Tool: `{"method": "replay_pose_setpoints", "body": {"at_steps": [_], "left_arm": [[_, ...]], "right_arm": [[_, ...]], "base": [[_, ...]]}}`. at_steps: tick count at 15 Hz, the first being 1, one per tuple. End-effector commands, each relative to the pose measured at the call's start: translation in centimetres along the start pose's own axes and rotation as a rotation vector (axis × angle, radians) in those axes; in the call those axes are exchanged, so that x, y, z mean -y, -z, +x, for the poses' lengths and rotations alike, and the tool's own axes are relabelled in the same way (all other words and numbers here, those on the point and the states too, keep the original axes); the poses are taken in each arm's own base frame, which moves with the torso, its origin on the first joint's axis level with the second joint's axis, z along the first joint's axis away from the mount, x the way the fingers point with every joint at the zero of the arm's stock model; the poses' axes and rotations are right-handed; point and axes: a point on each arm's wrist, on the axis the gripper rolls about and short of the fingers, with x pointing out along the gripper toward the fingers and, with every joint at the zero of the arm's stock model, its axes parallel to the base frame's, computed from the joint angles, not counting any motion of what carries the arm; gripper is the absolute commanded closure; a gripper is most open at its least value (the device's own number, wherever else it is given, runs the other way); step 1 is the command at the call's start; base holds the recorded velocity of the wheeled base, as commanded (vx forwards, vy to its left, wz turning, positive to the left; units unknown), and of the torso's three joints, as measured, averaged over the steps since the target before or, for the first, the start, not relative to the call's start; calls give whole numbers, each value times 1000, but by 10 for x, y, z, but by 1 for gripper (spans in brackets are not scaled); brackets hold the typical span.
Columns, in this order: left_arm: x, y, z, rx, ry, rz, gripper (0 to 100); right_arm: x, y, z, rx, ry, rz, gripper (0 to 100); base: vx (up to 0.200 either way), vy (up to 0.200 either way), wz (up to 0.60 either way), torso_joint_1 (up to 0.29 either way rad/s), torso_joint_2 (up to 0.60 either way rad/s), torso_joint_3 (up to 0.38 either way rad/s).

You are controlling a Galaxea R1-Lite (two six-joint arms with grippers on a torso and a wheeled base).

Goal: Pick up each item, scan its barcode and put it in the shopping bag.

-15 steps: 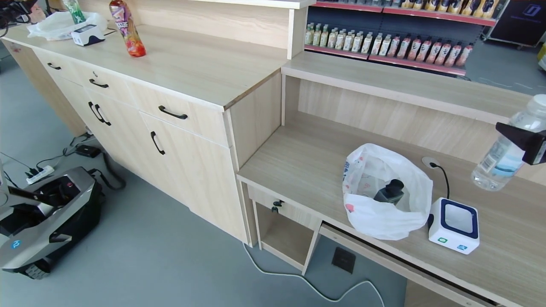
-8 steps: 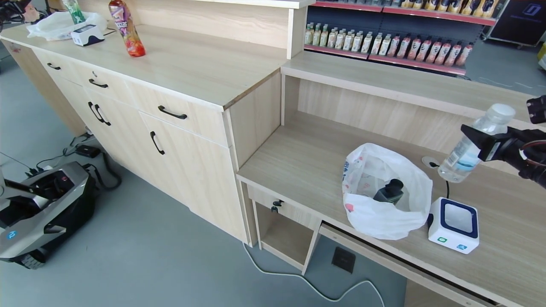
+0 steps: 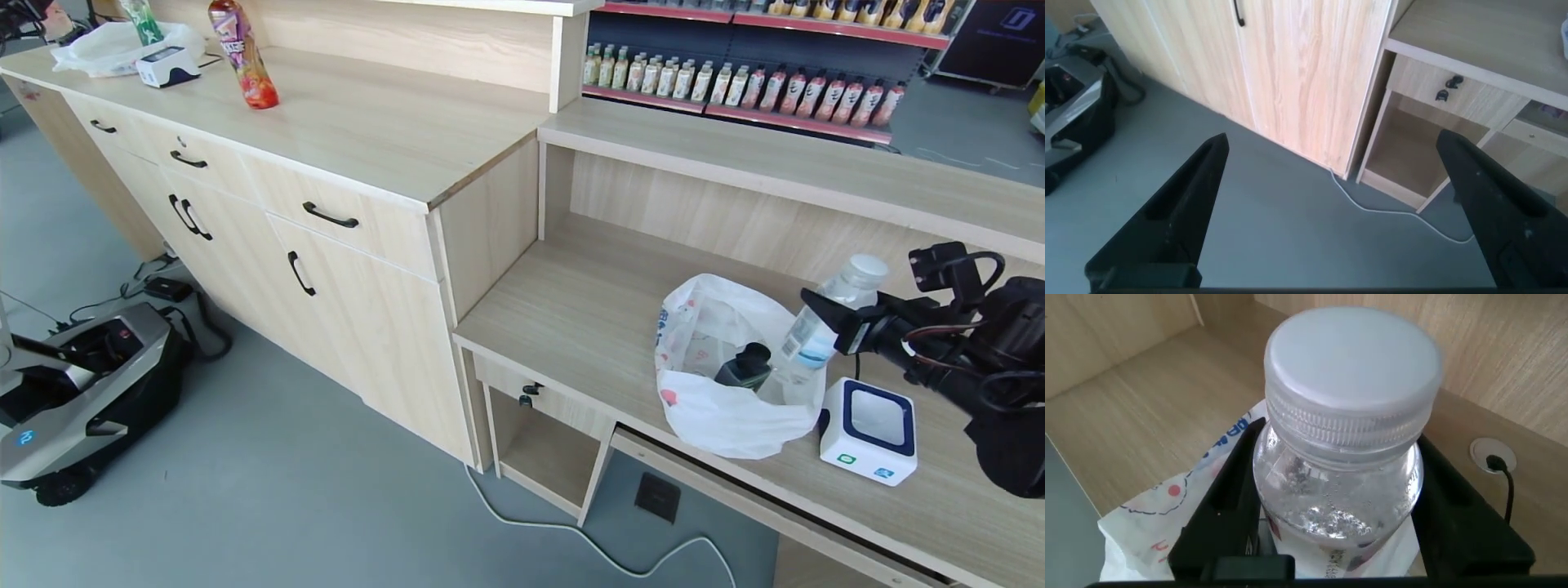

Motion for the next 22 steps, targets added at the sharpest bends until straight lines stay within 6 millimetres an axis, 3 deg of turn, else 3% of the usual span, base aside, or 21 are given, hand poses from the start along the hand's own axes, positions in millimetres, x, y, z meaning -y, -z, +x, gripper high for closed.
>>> {"method": "replay_pose_setpoints", "body": {"at_steps": [1,3,14,22], "left_arm": [[0,0,0,0,0,0,0],[0,0,0,0,-2,0,0],[0,0,0,0,-2,0,0],[0,0,0,0,-2,0,0]], "right_arm": [[-3,24,4,-32,-11,12,100],[-2,34,8,-24,-10,3,100],[6,35,26,18,-4,-13,100],[-2,47,38,6,-34,-5,100]], "base": [[0,0,0,0,0,0],[0,0,0,0,0,0],[0,0,0,0,0,0],[0,0,0,0,0,0]]}}
